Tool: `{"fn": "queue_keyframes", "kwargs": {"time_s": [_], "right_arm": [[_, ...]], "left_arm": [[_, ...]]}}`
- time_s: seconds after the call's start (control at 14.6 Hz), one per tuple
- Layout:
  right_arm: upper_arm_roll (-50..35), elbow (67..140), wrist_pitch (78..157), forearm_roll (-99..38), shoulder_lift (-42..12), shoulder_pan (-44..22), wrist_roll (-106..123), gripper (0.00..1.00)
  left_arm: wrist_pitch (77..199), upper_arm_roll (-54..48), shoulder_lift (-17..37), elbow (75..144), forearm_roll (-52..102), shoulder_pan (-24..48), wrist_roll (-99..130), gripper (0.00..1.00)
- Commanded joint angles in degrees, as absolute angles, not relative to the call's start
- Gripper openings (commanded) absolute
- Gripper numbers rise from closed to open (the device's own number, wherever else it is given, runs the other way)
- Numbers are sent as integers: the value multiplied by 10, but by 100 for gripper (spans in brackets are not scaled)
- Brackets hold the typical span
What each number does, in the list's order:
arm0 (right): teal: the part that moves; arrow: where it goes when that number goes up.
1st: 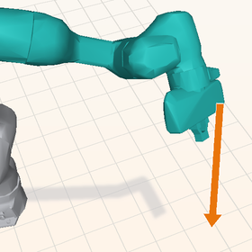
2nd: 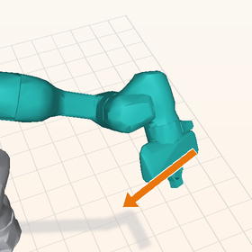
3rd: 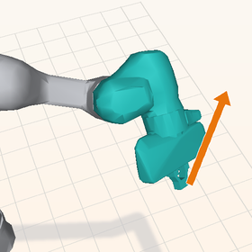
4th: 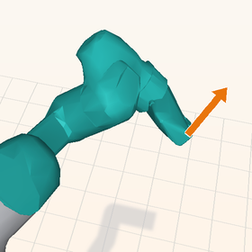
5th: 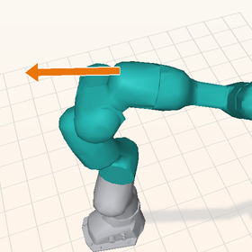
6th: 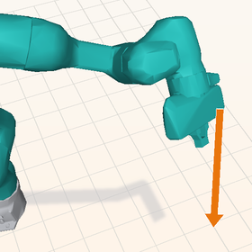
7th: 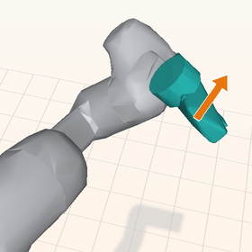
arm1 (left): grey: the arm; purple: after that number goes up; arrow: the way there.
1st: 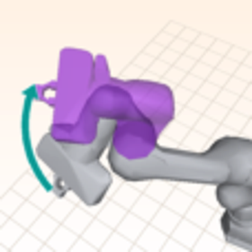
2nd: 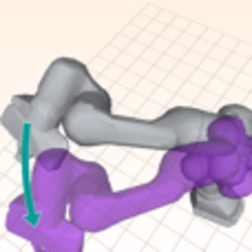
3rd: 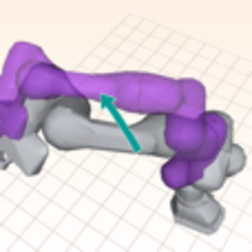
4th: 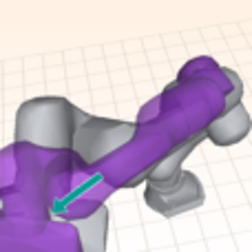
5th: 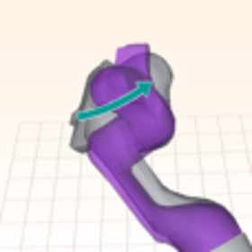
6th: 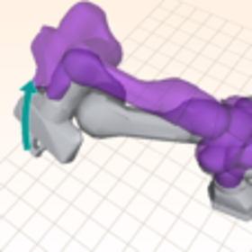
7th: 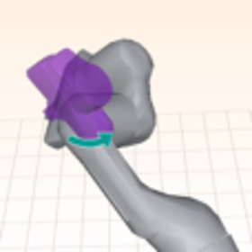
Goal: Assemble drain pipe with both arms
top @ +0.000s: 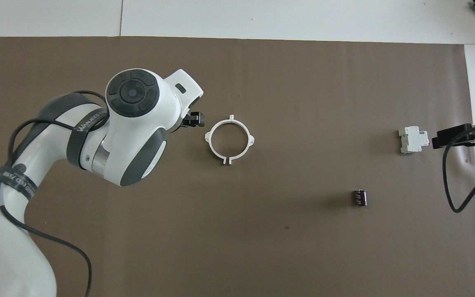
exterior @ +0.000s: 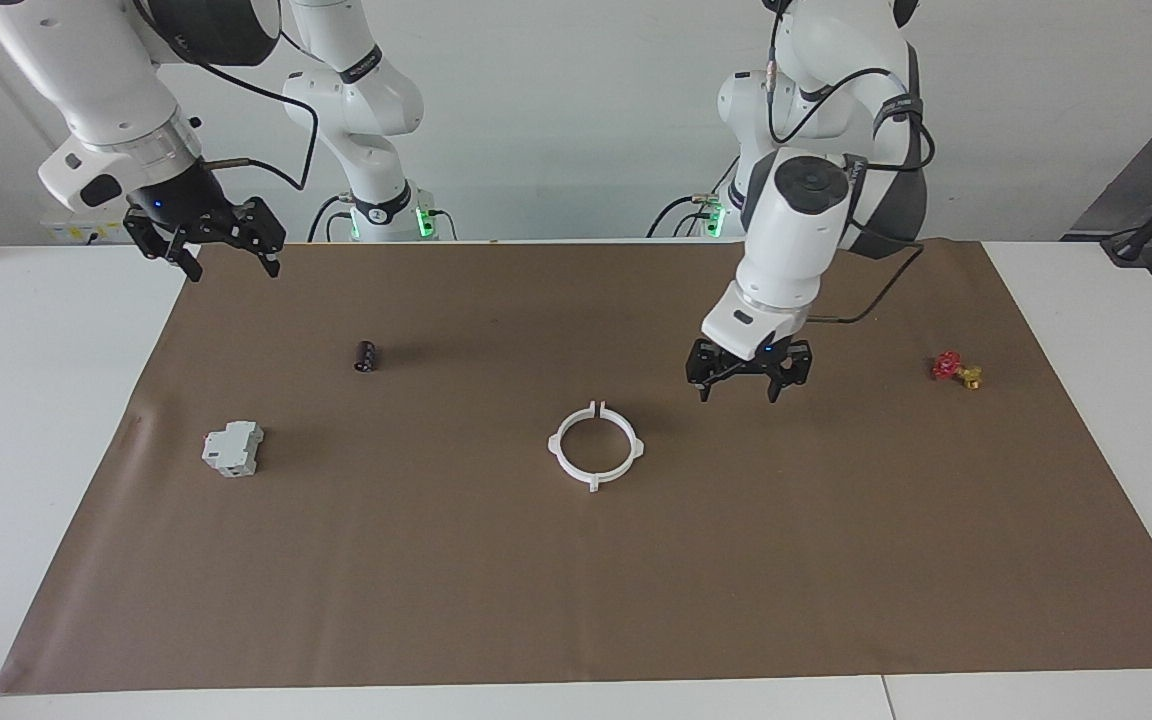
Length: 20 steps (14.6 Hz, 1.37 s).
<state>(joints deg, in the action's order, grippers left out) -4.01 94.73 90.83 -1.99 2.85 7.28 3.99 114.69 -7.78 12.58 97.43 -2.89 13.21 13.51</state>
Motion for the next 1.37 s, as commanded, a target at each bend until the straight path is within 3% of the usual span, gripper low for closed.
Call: {"fn": "queue_keyframes", "kwargs": {"time_s": [0.0,0.48,1.03,1.3], "right_arm": [[-41,954,901,-33,38,75,44,100],[-61,954,904,-33,38,74,-20,100],[-65,954,905,-33,38,74,-23,100],[-65,954,905,-33,38,74,-23,100]], "left_arm": [[1116,-82,98,987,-14,89,56,100],[1043,-77,52,992,-1,-28,-193,100],[904,-75,-46,984,-2,-34,-206,100],[816,-65,-52,921,-1,-35,-182,100]]}}
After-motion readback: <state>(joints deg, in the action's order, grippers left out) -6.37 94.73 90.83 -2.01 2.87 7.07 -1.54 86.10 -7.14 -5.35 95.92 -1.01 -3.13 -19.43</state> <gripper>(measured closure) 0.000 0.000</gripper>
